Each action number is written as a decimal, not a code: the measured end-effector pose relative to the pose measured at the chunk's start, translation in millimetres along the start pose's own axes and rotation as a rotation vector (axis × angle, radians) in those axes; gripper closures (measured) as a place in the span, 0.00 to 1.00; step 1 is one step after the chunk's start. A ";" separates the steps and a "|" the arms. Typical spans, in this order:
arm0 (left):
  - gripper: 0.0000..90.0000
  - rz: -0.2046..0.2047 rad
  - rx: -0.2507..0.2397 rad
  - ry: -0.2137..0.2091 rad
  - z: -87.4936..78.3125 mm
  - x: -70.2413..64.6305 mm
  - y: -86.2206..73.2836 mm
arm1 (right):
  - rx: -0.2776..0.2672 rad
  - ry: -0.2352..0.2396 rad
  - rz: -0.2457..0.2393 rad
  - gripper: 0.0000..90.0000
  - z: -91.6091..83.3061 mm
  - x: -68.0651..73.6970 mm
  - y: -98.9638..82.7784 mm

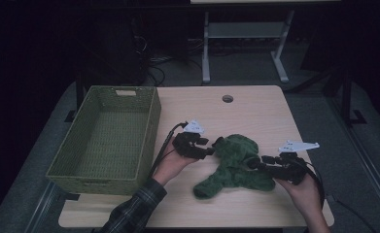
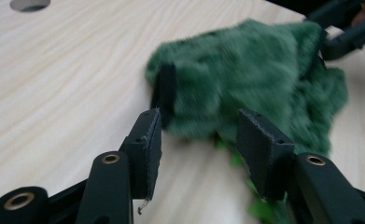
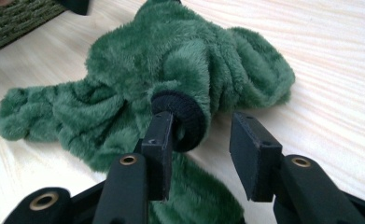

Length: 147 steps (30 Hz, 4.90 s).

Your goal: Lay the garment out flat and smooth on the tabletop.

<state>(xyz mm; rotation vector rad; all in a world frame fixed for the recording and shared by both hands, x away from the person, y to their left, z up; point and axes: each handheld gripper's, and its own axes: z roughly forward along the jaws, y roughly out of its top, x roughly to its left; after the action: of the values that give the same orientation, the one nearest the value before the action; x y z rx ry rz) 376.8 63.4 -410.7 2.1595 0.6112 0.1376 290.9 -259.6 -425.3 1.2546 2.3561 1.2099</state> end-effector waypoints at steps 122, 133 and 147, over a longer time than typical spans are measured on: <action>0.85 -0.005 0.025 -0.072 34.3 8.8 -26.8 | 0.096 0.004 0.023 0.74 96.0 -100.9 88.7; 0.74 -0.009 0.020 -0.067 31.2 7.7 -24.8 | 0.210 -0.009 -0.066 0.91 127.5 -93.2 81.8; 0.77 0.038 -0.046 -0.180 23.9 -25.6 -7.6 | 0.166 -0.027 -0.081 0.98 122.5 -92.5 97.4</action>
<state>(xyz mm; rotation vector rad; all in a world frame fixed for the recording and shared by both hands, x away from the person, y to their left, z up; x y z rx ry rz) 358.9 37.9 -428.4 2.1122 0.4596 -0.0221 469.1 -231.8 -448.0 1.2014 2.5050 0.9840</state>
